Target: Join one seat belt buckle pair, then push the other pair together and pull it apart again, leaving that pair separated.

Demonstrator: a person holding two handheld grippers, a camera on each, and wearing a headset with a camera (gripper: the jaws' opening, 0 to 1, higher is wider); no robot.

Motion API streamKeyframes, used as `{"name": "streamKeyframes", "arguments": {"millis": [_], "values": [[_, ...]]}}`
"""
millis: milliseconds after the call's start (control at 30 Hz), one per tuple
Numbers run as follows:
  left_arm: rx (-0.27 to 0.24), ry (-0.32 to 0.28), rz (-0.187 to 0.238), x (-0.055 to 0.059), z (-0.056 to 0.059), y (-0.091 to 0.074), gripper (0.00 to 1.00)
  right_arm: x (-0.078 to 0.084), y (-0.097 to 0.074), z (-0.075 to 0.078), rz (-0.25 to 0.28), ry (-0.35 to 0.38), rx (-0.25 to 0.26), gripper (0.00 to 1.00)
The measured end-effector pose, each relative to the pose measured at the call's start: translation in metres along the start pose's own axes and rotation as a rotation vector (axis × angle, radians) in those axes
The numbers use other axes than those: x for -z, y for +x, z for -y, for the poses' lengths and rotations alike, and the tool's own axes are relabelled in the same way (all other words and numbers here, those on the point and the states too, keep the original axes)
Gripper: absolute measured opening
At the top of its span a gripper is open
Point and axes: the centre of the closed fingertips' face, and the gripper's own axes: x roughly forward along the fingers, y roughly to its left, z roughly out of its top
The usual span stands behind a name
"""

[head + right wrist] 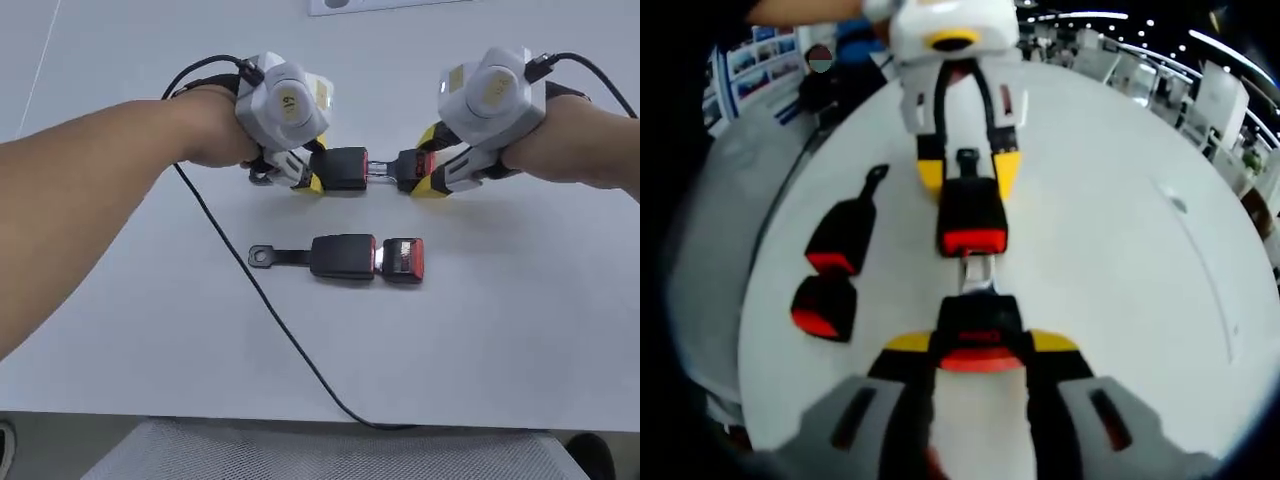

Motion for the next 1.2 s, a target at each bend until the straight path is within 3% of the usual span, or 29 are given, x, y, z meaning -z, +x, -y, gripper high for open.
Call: {"name": "streamKeyframes", "arguments": {"millis": [200,633,1200], "values": [[-0.007,-0.011,0.007,-0.001,0.000,-0.001,0.32,-0.001,-0.001,0.001,-0.011,-0.024,0.004,0.35],[-0.008,-0.002,0.018,-0.004,-0.001,0.000,0.31,-0.010,0.005,0.001,0.033,-0.022,0.010,0.34],[0.024,0.029,-0.005,-0.005,0.000,0.003,0.29,-0.019,0.011,0.000,0.030,-0.035,-0.004,0.32]]}}
